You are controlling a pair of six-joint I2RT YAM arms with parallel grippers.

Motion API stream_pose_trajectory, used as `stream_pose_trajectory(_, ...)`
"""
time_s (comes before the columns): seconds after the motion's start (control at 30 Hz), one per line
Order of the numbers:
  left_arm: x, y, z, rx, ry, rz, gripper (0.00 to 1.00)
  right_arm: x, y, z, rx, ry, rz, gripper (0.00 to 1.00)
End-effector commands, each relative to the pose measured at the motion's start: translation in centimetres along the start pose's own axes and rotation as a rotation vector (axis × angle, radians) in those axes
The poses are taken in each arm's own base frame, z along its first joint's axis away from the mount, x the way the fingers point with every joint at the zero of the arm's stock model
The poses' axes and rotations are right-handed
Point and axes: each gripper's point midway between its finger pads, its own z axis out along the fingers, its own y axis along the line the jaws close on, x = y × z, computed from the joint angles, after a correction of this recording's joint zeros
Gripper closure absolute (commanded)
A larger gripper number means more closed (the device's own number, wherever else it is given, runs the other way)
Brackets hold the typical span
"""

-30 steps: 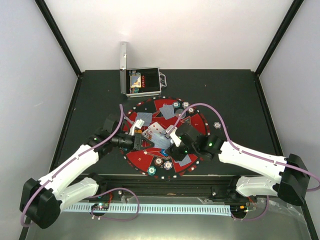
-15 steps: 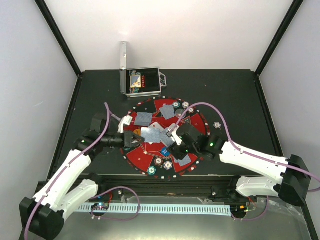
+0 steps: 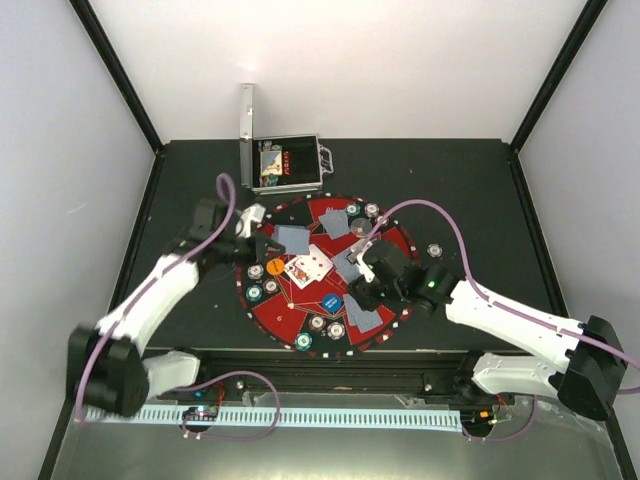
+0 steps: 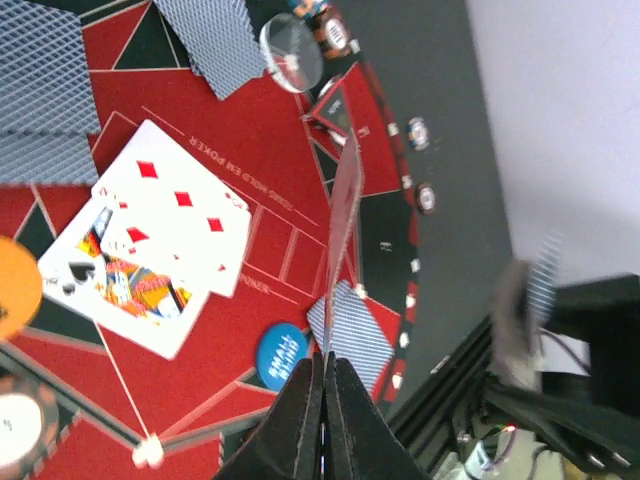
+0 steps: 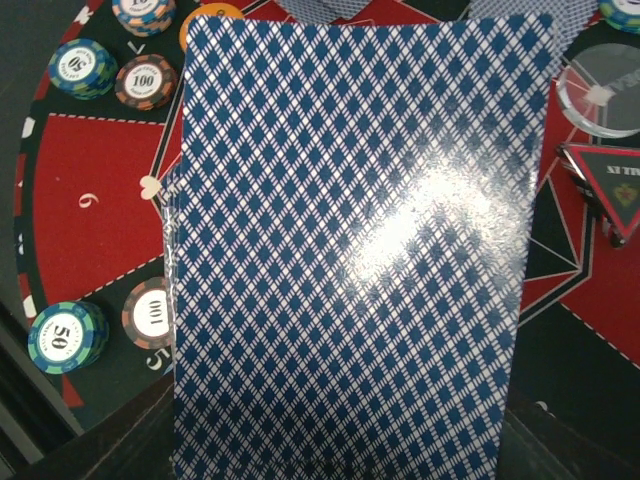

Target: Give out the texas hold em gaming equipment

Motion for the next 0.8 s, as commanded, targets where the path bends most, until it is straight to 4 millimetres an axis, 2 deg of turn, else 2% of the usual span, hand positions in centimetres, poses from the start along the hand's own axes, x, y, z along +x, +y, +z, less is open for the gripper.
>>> stream_pose_trajectory(0.0, -1.3, 0.2, 4.9, -0.005, 0.181, 0.102, 0.98, -0.4, -1.5, -0.7, 0.049, -0.029, 0.038, 0.38)
stream_pose_trajectory(0.17, -0.7, -0.4, 10.3, 0.003, 0.388, 0.182, 0.99, -0.3, -1.8, -0.9, 0.056, -0.033, 0.048, 0.38)
stream_pose_trajectory(0.37, -0.3, -0.4, 13.8, 0.042, 0.469, 0.192, 0.98, -0.1, -2.2, -1.1, 0.064, -0.038, 0.062, 0.38)
stream_pose_trajectory(0.53, 1.0, 0.1, 15.2, 0.056, 0.54, 0.189, 0.98, 0.1, -2.2, -0.9, 0.058, -0.033, 0.061, 0.38)
stream_pose_trajectory(0.77, 1.9, 0.9, 15.3, 0.045, 0.577, 0.197, 0.98, 0.2, -2.1, -0.5, 0.051, -0.021, 0.057, 0.38)
